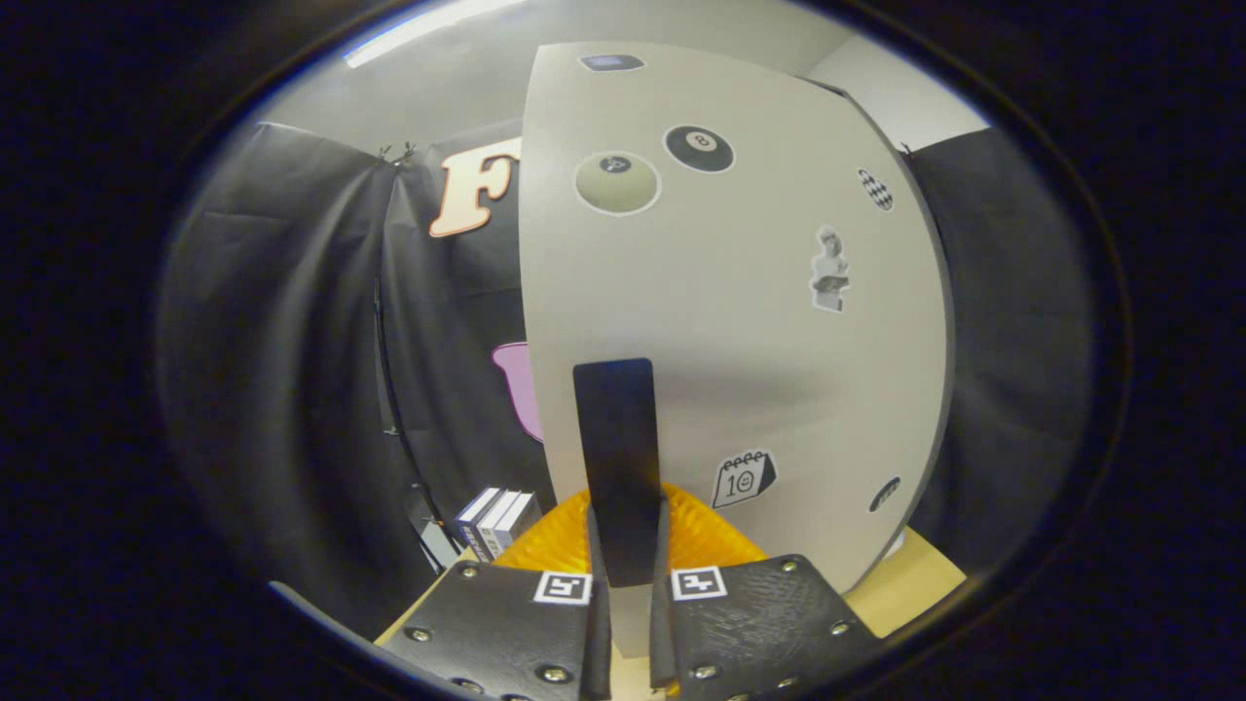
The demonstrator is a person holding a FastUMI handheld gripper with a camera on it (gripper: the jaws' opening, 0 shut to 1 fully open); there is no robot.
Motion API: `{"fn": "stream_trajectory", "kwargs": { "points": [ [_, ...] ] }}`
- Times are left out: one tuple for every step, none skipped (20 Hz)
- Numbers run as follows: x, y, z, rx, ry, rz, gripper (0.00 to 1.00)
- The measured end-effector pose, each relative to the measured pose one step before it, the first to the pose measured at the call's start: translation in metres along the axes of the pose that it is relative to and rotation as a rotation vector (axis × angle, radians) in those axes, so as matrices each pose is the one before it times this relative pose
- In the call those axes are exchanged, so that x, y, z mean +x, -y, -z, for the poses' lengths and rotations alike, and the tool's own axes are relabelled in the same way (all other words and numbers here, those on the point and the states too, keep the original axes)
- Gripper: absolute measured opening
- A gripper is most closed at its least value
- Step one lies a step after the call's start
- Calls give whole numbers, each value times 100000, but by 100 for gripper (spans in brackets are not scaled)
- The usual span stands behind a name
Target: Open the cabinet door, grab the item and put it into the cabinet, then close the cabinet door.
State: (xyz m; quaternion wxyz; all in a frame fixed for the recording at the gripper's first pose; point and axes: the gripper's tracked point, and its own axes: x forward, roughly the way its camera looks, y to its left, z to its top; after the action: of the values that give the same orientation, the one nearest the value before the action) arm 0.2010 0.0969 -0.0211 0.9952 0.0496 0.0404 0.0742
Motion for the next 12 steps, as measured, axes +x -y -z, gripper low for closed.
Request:
{"fn": "stream_trajectory", "kwargs": {
  "points": [
    [-886, 169, -9, 192, -362, 789, 15],
    [-809, 364, 72, -352, 245, 693, 15],
    [-735, 537, -118, -115, 397, 651, 15],
    [-640, 508, -113, 672, 16, 701, 15],
    [-137, -141, 321, 719, -332, 287, 15],
    [-643, 314, 20, 372, -995, 137, 16],
    [-652, 324, -114, -369, 203, 308, 15],
    [-661, 349, -123, -668, 333, 487, 15],
    [-652, 341, -29, -274, 186, 589, 15],
    [-418, 345, 61, 35, 103, 341, 15],
    [-475, 387, -62, 644, 251, 237, 15],
    [-442, 467, 45, 693, -134, 370, 15]
  ]
}}
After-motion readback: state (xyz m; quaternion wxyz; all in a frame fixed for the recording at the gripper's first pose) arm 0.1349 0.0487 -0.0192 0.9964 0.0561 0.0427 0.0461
